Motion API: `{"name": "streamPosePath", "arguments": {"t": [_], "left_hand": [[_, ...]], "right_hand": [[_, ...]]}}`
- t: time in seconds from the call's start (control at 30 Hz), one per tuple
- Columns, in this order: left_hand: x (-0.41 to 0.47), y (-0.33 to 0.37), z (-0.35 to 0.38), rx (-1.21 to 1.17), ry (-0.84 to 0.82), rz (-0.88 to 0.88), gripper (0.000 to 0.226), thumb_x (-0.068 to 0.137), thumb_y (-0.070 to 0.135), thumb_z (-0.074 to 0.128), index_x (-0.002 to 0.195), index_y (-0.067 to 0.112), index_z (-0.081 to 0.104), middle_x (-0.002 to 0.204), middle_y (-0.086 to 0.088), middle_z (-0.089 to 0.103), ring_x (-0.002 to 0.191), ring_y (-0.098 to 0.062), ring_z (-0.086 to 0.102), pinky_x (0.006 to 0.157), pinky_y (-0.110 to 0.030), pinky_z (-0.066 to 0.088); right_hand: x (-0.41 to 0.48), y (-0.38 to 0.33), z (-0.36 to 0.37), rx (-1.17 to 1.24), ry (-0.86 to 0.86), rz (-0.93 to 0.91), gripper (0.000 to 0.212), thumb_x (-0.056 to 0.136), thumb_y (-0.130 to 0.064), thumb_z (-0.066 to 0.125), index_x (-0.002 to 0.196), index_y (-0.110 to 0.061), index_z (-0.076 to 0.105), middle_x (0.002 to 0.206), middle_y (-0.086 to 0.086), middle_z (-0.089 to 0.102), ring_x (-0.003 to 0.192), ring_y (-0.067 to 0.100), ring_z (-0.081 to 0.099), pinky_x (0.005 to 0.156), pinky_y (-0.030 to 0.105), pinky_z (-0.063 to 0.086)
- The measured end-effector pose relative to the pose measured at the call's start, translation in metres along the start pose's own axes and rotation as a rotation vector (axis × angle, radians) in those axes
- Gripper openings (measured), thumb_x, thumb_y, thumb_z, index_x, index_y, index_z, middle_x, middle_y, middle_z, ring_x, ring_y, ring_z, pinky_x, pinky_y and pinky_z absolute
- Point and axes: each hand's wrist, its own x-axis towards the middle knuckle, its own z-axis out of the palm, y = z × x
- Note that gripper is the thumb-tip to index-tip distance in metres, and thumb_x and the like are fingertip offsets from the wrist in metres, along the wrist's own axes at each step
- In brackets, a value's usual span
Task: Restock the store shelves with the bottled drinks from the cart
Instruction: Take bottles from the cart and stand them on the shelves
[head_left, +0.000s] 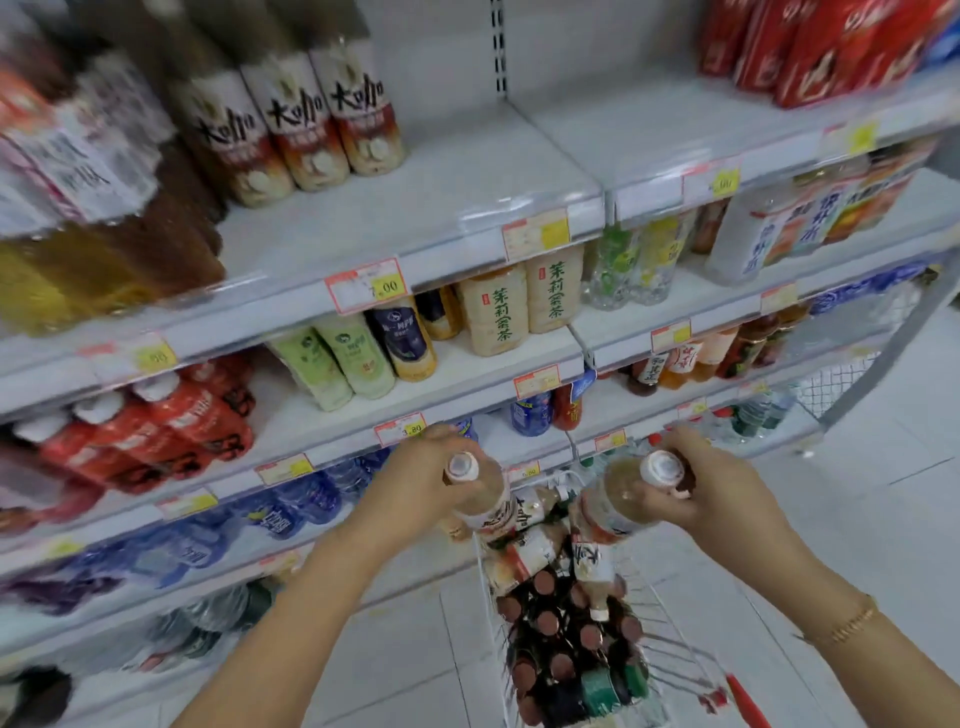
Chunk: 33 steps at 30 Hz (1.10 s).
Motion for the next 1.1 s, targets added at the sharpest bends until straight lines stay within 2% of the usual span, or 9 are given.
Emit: {"name": "streamPosePath", "arguments": {"t": [0.1,0.23,0.33,0.4,0.47,0.6,0.77,0.93,1.1], "left_hand": [[-0.027,0.029,-0.068,0.185,0.159,0.199,0.023,0.079,0.031,0.07,0.102,0.029,0.063,0.094,0.01,0.053,0.084,-0.002,0.051,0.074,-0.013,0.039],[-0.061,0.077,-0.153,0.341,0.474,0.426,0.021,0.078,0.033,0.063,0.099,0.034,0.058,0.087,0.022,0.047,0.085,0.018,0.045,0.075,0.002,0.031],[-0.07,0.097,-0.198,0.365,0.638,0.426,0.019,0.082,0.031,0.065,0.101,0.031,0.06,0.094,0.019,0.052,0.086,0.007,0.05,0.076,-0.001,0.034],[-0.062,0.1,-0.216,0.346,0.704,0.398,0.021,0.081,0.024,0.069,0.101,0.027,0.062,0.096,0.014,0.054,0.084,0.005,0.049,0.076,0.0,0.033],[-0.045,0.096,-0.225,0.35,0.727,0.358,0.023,0.08,0.019,0.07,0.101,0.024,0.063,0.097,0.012,0.054,0.082,0.002,0.048,0.079,-0.002,0.034],[-0.012,0.081,-0.234,0.341,0.715,0.263,0.021,0.083,0.015,0.065,0.1,0.026,0.059,0.102,0.01,0.052,0.094,-0.009,0.05,0.084,-0.025,0.04],[0.013,0.069,-0.248,0.21,0.734,0.225,0.029,0.084,0.014,0.063,0.1,0.036,0.053,0.109,0.013,0.057,0.097,-0.006,0.05,0.081,-0.021,0.036],[0.035,0.051,-0.248,-0.158,0.737,0.234,0.037,0.081,0.014,0.068,0.104,0.042,0.059,0.11,0.021,0.062,0.104,0.005,0.053,0.086,-0.017,0.042],[0.068,0.034,-0.24,-0.539,0.828,0.121,0.029,0.085,0.021,0.065,0.112,0.028,0.06,0.105,0.014,0.065,0.104,-0.01,0.062,0.095,-0.034,0.049]], "right_hand": [[0.008,-0.055,-0.046,0.028,0.165,-0.143,0.03,0.073,-0.03,0.075,0.086,-0.021,0.05,0.07,-0.007,0.059,0.063,0.01,0.055,0.053,0.025,0.039],[0.021,-0.132,-0.1,0.112,0.391,-0.38,0.032,0.071,-0.028,0.073,0.077,-0.031,0.042,0.072,-0.015,0.057,0.074,-0.002,0.057,0.054,0.01,0.042],[0.046,-0.179,-0.117,0.099,0.569,-0.522,0.031,0.073,-0.028,0.073,0.084,-0.028,0.044,0.068,-0.02,0.05,0.07,-0.014,0.052,0.057,0.004,0.038],[0.072,-0.2,-0.114,0.081,0.604,-0.588,0.028,0.076,-0.029,0.072,0.085,-0.021,0.047,0.066,-0.016,0.049,0.063,-0.008,0.051,0.057,0.004,0.035],[0.1,-0.212,-0.1,0.015,0.587,-0.643,0.029,0.077,-0.031,0.072,0.089,-0.013,0.053,0.071,-0.006,0.054,0.06,0.004,0.045,0.052,0.009,0.031],[0.145,-0.219,-0.074,-0.104,0.524,-0.72,0.029,0.079,-0.029,0.07,0.098,-0.011,0.057,0.081,0.005,0.064,0.066,0.018,0.05,0.053,0.021,0.028],[0.18,-0.236,-0.067,-0.106,0.433,-0.724,0.033,0.083,-0.031,0.063,0.108,-0.013,0.056,0.096,0.004,0.064,0.079,0.018,0.055,0.058,0.021,0.03],[0.215,-0.258,-0.06,0.263,0.307,-0.689,0.017,0.084,-0.02,0.064,0.101,-0.017,0.06,0.095,-0.003,0.055,0.08,0.007,0.048,0.066,0.0,0.034],[0.254,-0.277,-0.035,0.494,0.063,-0.561,0.021,0.09,-0.025,0.057,0.108,-0.016,0.06,0.109,0.008,0.065,0.102,0.023,0.06,0.086,0.029,0.047]]}}
